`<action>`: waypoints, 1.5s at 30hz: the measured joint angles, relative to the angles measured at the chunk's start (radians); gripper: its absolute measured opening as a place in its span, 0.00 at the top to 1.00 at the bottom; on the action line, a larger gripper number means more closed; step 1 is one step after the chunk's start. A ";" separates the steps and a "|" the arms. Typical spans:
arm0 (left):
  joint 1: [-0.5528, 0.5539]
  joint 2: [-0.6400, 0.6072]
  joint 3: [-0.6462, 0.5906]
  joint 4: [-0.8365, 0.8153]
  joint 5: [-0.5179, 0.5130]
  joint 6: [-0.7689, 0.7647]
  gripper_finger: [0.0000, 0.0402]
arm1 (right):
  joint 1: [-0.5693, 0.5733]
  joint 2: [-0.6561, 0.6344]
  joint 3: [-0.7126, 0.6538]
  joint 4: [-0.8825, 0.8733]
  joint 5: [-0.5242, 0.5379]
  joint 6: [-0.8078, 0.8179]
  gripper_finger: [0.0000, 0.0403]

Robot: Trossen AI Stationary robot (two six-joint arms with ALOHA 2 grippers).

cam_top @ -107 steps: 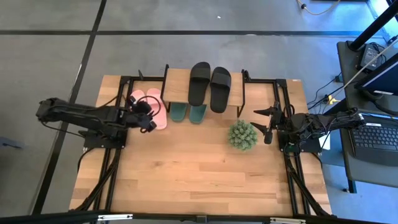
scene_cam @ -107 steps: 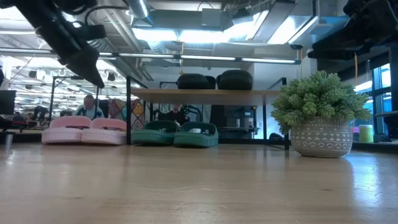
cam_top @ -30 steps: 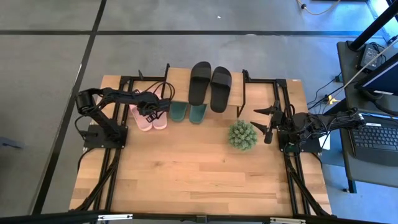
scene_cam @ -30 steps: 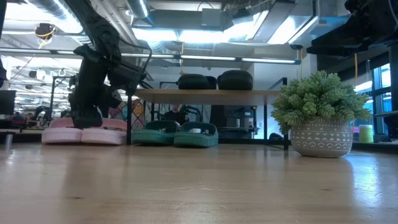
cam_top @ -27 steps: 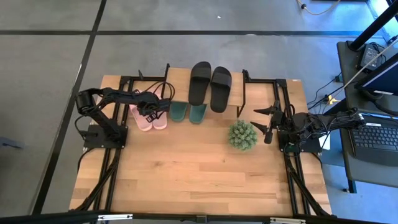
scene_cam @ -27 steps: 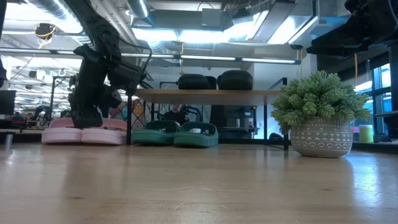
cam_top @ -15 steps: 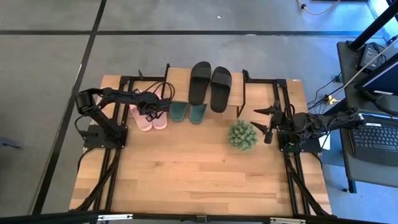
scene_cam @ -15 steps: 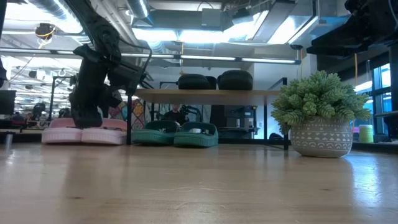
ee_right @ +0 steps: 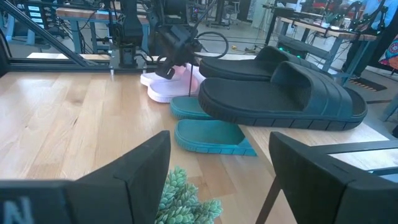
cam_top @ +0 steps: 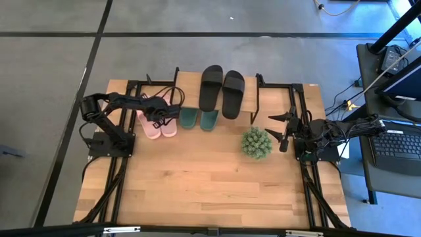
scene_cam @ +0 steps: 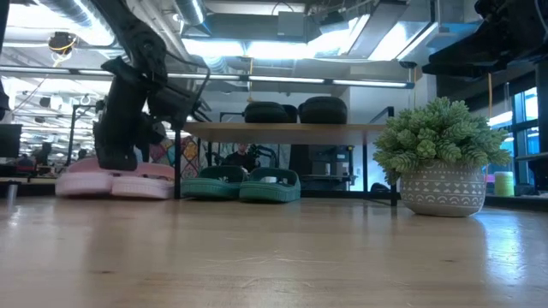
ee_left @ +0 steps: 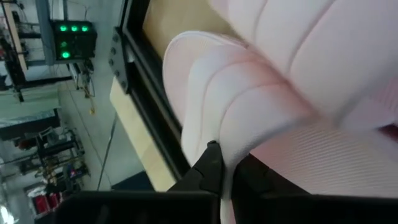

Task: Pick and place slides into the shelf
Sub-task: Put the left pink slide under the shelf

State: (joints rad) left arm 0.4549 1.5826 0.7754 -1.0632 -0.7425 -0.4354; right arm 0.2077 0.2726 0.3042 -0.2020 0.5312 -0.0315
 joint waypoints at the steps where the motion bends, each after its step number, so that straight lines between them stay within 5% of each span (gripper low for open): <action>1: 0.000 0.000 0.009 -0.024 0.000 -0.007 0.98 | 0.000 0.000 0.000 0.000 0.000 0.000 0.32; 17: -0.111 -0.001 0.268 -0.516 0.042 -0.207 0.99 | 0.000 0.000 0.000 0.000 0.000 -0.003 0.32; 26: -0.243 -0.026 0.348 -0.508 0.198 -0.157 0.99 | 0.000 0.000 0.000 -0.004 0.000 -0.003 0.32; 37: -0.448 -0.026 0.454 -0.466 0.572 -0.087 0.99 | 0.000 0.000 0.000 -0.004 0.000 -0.004 0.32; 45: -0.555 -0.026 0.561 -0.196 0.609 0.101 0.99 | 0.000 0.000 0.000 -0.005 0.000 -0.007 0.32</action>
State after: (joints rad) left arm -0.1001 1.5562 1.3365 -1.2594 -0.1337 -0.3343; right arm 0.2077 0.2722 0.3042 -0.2066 0.5308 -0.0387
